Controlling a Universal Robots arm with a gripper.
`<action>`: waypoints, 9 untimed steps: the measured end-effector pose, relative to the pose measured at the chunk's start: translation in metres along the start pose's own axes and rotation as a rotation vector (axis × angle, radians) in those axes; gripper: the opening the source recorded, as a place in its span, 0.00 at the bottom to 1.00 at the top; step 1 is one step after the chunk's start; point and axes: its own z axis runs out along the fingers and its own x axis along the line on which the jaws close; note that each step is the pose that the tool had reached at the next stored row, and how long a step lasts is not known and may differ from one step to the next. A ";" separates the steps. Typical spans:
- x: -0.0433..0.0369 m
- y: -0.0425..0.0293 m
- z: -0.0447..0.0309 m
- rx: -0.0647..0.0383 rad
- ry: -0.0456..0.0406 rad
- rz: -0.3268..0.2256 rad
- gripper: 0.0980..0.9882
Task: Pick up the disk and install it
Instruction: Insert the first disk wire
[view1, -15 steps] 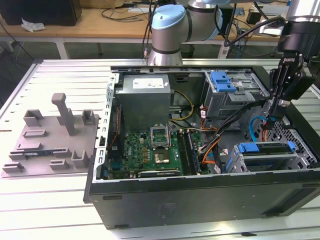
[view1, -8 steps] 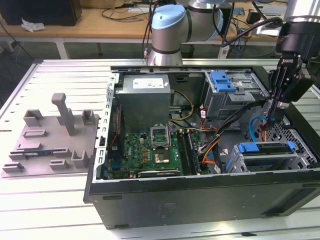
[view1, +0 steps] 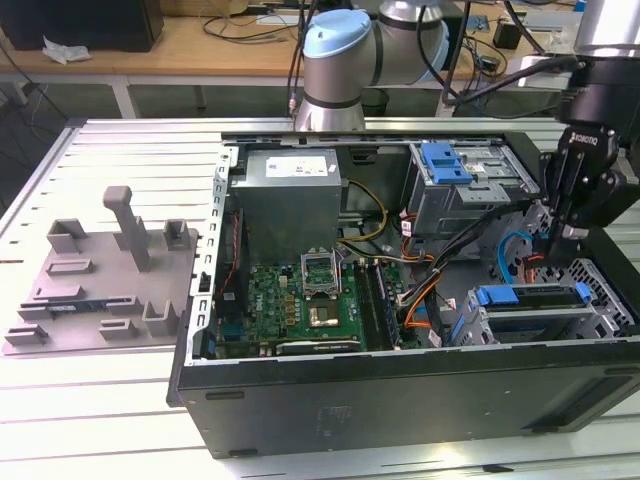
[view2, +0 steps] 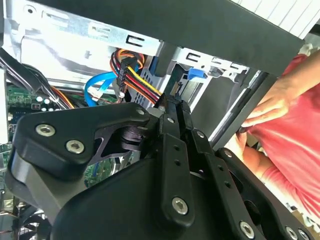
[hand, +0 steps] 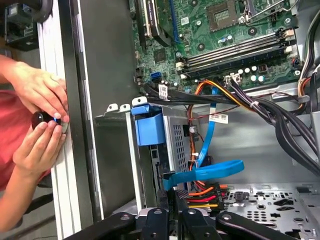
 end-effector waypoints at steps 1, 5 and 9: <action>0.0013 0.0005 0.0007 0.000 -0.0050 -0.002 0.08; 0.0070 0.0019 0.0034 0.001 -0.0274 -0.012 0.08; 0.0108 0.0020 0.0050 0.003 -0.0471 -0.019 0.08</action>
